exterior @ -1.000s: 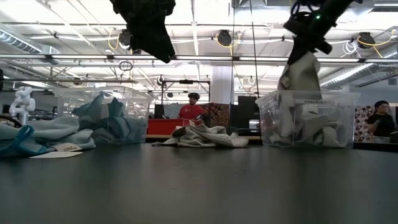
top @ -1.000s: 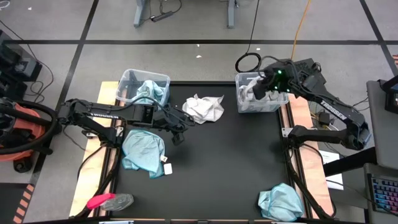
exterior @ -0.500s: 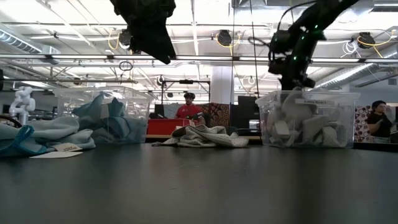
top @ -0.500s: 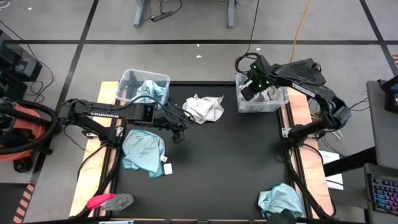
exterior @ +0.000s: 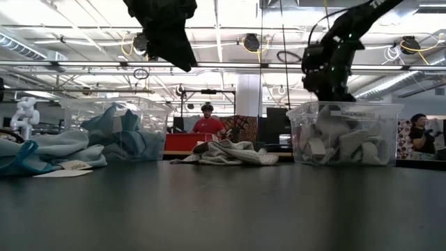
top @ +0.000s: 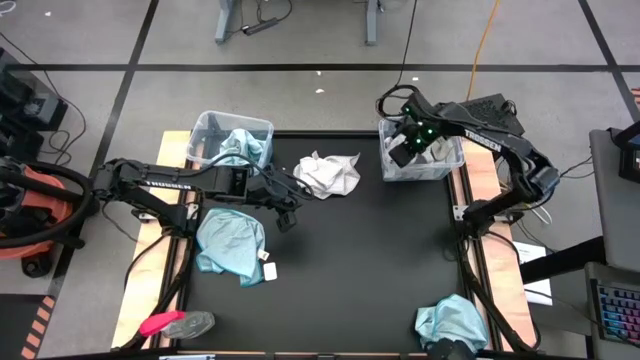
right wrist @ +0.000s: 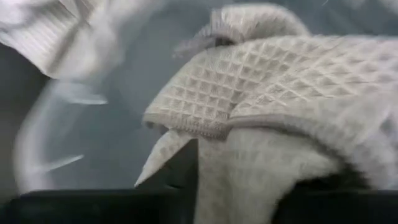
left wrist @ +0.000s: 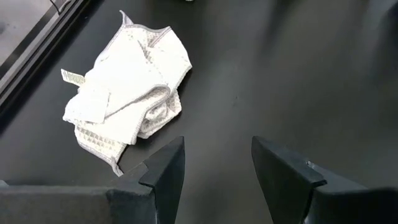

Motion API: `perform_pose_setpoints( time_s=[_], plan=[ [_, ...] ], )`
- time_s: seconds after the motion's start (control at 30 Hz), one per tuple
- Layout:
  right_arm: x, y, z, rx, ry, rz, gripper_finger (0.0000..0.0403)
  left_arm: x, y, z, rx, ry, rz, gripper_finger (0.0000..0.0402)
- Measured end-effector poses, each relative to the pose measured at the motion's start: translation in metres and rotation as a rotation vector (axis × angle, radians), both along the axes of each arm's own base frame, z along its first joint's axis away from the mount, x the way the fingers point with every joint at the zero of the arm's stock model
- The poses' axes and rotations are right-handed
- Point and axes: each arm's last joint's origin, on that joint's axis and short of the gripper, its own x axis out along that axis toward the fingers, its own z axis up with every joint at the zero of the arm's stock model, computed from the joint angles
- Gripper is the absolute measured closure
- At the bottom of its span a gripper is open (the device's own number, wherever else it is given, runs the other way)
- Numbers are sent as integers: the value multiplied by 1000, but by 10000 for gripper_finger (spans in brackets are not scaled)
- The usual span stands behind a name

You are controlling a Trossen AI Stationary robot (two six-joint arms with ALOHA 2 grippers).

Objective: Sort microfiber towel by color & place in baskets
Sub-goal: Put the gray microfiber towel into the right transparent bin

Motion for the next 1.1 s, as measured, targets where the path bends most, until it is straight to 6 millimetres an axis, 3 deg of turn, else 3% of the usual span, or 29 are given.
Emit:
perform_pose_setpoints(
  time_s=[0.27,0.5,0.6,0.7,0.9,1.1],
  plan=[
    [-14,18,59,-110,-103,-27,185,0,4,0,16,7,-4,209],
    [-28,34,96,-176,-152,-51,161,0,6,0,17,6,0,209],
    [-33,38,104,-241,-150,-75,176,0,6,0,17,6,1,209],
    [-34,37,105,-263,-133,-72,216,0,6,0,17,5,1,209],
    [-22,20,86,-229,-55,4,380,0,6,0,17,1,1,209],
    [-8,-8,55,-148,24,11,399,0,6,0,11,0,9,209]
  ],
)
